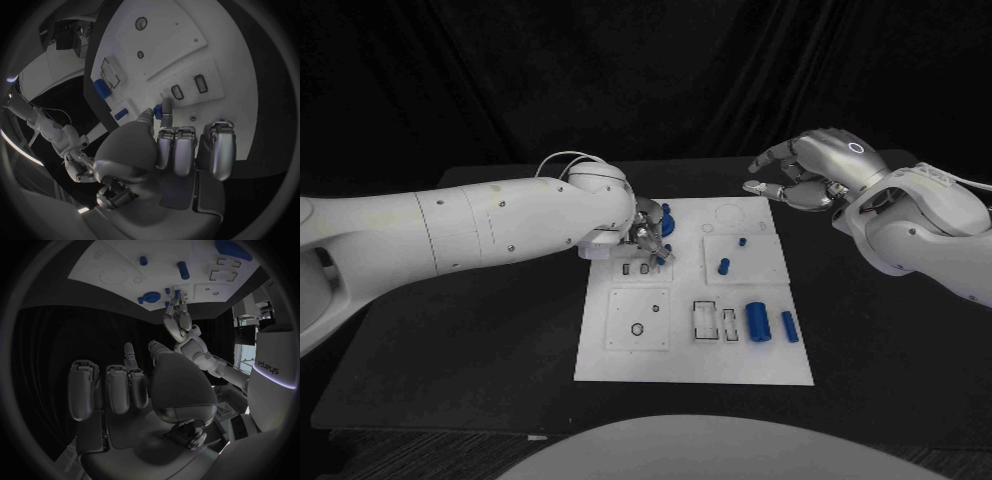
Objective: Assemble the parts on the task board
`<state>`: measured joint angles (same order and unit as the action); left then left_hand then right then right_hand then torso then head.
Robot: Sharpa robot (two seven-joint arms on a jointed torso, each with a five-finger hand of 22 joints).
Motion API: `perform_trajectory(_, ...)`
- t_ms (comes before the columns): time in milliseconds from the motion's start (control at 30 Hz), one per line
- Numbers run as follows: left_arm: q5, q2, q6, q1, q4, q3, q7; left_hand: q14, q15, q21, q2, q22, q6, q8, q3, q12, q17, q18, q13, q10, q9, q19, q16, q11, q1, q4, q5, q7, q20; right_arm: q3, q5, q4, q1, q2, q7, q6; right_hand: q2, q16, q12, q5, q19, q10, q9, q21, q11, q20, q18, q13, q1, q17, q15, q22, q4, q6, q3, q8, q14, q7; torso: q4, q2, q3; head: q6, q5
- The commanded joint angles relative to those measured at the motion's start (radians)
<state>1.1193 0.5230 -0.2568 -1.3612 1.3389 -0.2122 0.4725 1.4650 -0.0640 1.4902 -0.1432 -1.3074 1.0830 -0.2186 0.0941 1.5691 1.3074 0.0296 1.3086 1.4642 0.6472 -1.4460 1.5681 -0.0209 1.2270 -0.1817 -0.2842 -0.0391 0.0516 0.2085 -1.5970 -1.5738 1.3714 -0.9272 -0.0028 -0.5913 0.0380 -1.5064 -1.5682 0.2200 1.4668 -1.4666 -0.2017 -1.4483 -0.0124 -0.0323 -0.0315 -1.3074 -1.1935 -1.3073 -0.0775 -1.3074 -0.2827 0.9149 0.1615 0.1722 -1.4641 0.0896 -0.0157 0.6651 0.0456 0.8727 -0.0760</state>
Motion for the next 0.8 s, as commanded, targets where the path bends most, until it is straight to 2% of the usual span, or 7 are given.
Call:
perform_trajectory(33, 0.004, -0.002, 0.002, 0.002, 0.000, 0.001, -0.028, 0.106, -0.004, -0.005, 0.000, -0.139, 0.011, 0.005, -0.013, 0.002, 0.263, 0.010, 0.262, 0.107, -0.001, 0.004, 0.003, -0.006, 0.011, 0.004, -0.012, 0.001, -0.006, -0.001, -0.001, 0.001, -0.002, 0.000, -0.009, -0.005, -0.001, 0.007, -0.003, 0.004, 0.044, -0.104, -0.002, 0.007, 0.008, -0.006, -0.001, -0.263, -0.014, -0.109, 0.007, -0.220, 0.000, 0.009, 0.004, 0.005, -0.077, 0.002, 0.0000, 0.000, 0.0004, 0.000, -0.001)
perform_trajectory(267, 0.004, 0.001, 0.015, 0.002, 0.000, 0.001, -0.038, 0.106, -0.006, -0.007, 0.010, -0.139, 0.014, 0.015, -0.037, 0.002, 0.263, 0.010, 0.262, 0.107, 0.001, 0.005, 0.003, -0.007, 0.016, 0.013, -0.041, 0.001, -0.007, -0.001, -0.001, 0.002, -0.003, 0.001, -0.014, 0.004, -0.002, 0.009, -0.003, 0.009, 0.042, -0.104, -0.002, 0.011, 0.011, -0.008, -0.002, -0.263, -0.022, -0.104, 0.009, -0.219, 0.004, 0.011, 0.007, 0.004, -0.076, 0.004, 0.0009, 0.000, 0.0005, 0.000, -0.002)
perform_trajectory(467, 0.004, 0.007, 0.024, 0.002, 0.001, 0.001, -0.043, 0.106, -0.006, -0.011, 0.027, -0.139, 0.016, 0.029, -0.082, 0.002, 0.263, 0.011, 0.262, 0.107, 0.005, 0.008, 0.003, -0.008, 0.018, 0.024, -0.091, 0.002, -0.008, -0.001, -0.001, 0.003, -0.003, 0.000, -0.020, 0.013, -0.003, 0.011, -0.003, 0.014, 0.041, -0.104, -0.002, 0.014, 0.012, -0.010, -0.003, -0.263, -0.028, -0.101, 0.011, -0.218, 0.006, 0.011, 0.009, 0.002, -0.076, 0.005, 0.0002, -0.001, 0.0003, 0.000, -0.004)
perform_trajectory(533, 0.004, 0.010, 0.028, 0.002, 0.003, 0.001, -0.045, 0.106, -0.007, -0.012, 0.038, -0.140, 0.018, 0.034, -0.120, 0.002, 0.263, 0.011, 0.262, 0.107, 0.008, 0.008, 0.003, -0.009, 0.023, 0.033, -0.104, 0.002, -0.008, -0.001, -0.001, 0.003, -0.003, -0.001, -0.023, 0.017, -0.004, 0.012, -0.003, 0.017, 0.040, -0.104, -0.002, 0.015, 0.012, -0.011, -0.003, -0.263, -0.031, -0.098, 0.011, -0.217, 0.006, 0.012, 0.010, 0.001, -0.075, 0.005, 0.0005, 0.000, 0.0004, 0.000, -0.005)
perform_trajectory(567, 0.004, 0.011, 0.029, 0.002, 0.004, 0.001, -0.045, 0.106, -0.007, -0.013, 0.051, -0.140, 0.022, 0.036, -0.147, 0.002, 0.263, 0.011, 0.262, 0.107, 0.013, 0.008, 0.003, -0.009, 0.020, 0.038, -0.130, 0.003, -0.009, -0.001, -0.001, 0.003, -0.003, -0.001, -0.024, 0.019, -0.004, 0.012, -0.003, 0.017, 0.040, -0.104, -0.002, 0.015, 0.012, -0.011, -0.003, -0.263, -0.031, -0.098, 0.011, -0.217, 0.006, 0.012, 0.010, 0.001, -0.075, 0.005, 0.0005, 0.000, 0.0004, 0.000, -0.004)
perform_trajectory(800, 0.004, 0.017, 0.033, 0.002, 0.011, 0.001, -0.040, 0.106, -0.009, -0.016, 0.108, -0.144, 0.033, 0.041, -0.286, 0.002, 0.263, 0.011, 0.262, 0.107, 0.043, 0.007, 0.003, -0.013, -0.023, 0.045, -0.170, 0.005, -0.011, -0.001, -0.001, 0.002, -0.003, -0.002, -0.030, 0.027, -0.008, 0.014, -0.003, 0.026, 0.038, -0.104, -0.002, 0.021, 0.014, -0.012, -0.004, -0.263, -0.040, -0.095, 0.013, -0.216, 0.008, 0.011, 0.014, -0.002, -0.074, 0.006, 0.0012, -0.001, 0.0007, 0.000, -0.007)
